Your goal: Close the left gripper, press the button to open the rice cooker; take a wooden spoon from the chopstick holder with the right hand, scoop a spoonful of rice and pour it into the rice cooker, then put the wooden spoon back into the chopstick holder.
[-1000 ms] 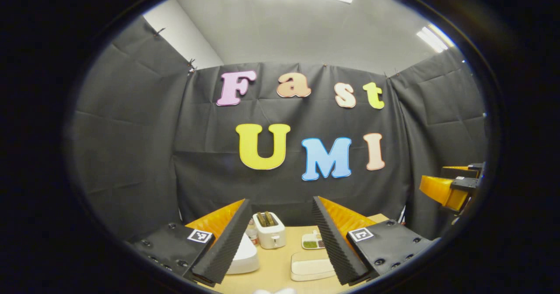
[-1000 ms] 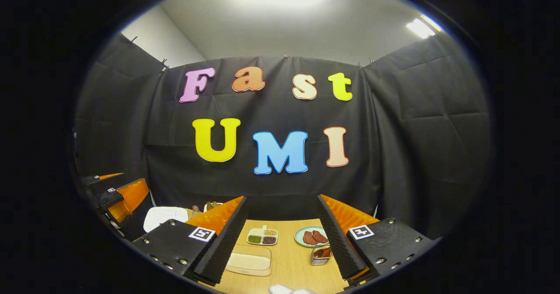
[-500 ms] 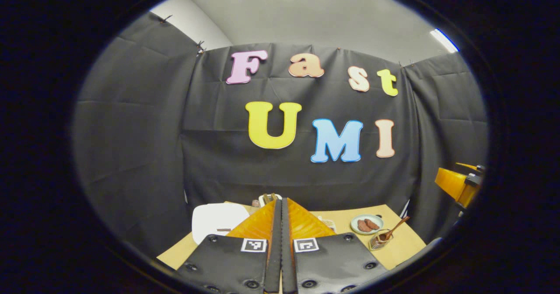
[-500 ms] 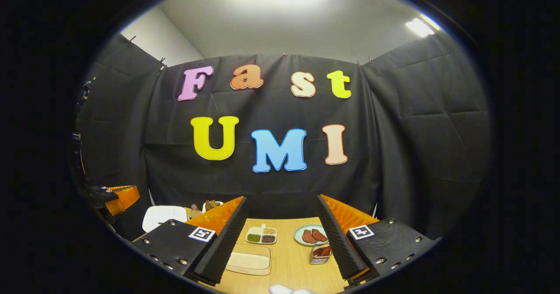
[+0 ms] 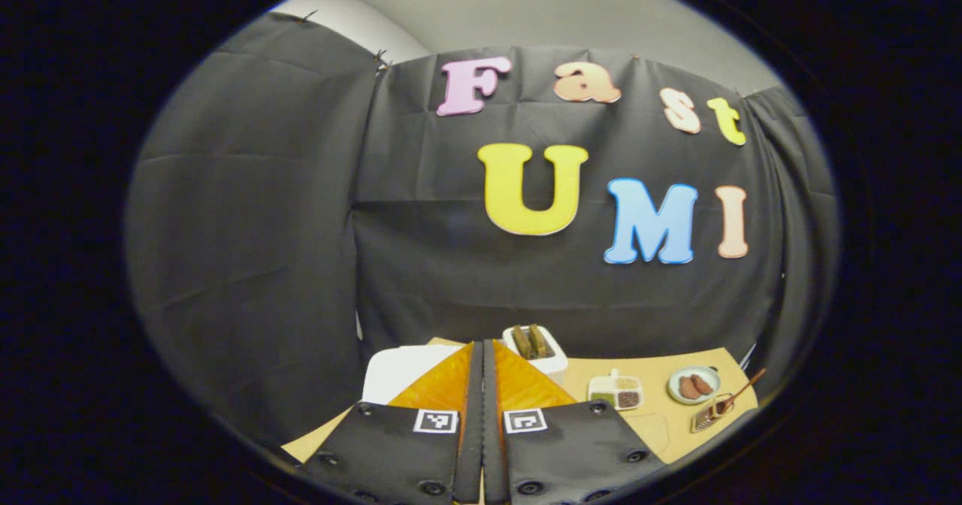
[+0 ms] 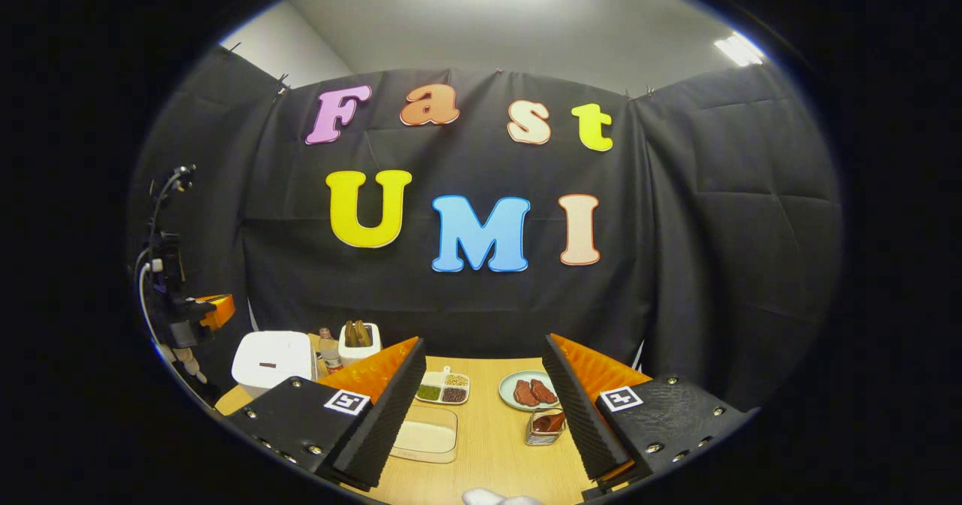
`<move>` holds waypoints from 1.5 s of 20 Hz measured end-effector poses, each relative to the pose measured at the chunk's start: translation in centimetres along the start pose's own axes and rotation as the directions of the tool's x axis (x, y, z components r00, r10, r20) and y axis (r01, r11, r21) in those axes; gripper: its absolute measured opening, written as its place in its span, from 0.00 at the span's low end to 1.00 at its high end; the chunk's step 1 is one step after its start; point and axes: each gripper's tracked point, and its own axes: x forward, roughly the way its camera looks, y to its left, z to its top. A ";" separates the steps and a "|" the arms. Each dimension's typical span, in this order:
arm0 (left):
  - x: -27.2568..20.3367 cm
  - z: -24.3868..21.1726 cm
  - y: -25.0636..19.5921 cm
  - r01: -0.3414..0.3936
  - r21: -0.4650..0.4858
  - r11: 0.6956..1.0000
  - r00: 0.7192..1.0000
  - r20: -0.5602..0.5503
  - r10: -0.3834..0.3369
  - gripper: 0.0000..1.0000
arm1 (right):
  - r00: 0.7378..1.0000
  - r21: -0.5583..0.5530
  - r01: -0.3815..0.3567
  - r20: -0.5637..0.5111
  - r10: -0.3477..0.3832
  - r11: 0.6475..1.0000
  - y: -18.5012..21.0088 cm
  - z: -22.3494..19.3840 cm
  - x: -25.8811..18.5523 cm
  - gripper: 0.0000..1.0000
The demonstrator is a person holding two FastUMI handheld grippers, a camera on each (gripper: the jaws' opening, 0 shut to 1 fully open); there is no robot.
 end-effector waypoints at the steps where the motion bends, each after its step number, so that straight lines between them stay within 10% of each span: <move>1: 2.1 -1.8 1.0 -0.028 -0.007 1.000 0.999 -0.034 0.027 0.09 | 1.000 -0.005 -0.003 -0.013 0.003 1.000 0.2 -0.2 0.4 0.95; 9: 12.4 -15.8 5.4 -0.162 -0.044 0.986 0.937 -0.321 0.140 0.09 | 0.993 -0.027 -0.030 -0.119 0.027 0.999 1.9 -2.4 2.6 0.95; 26: 14.1 -19.3 5.9 -0.146 -0.025 0.989 0.860 -0.498 0.114 0.10 | 0.982 0.029 -0.074 -0.170 0.078 0.997 3.3 -4.2 3.4 0.95; 30: 14.2 -18.6 5.9 -0.133 0.027 0.991 0.892 -0.433 0.132 0.09 | 0.984 0.027 -0.065 -0.162 0.068 0.998 2.9 -4.4 3.4 0.95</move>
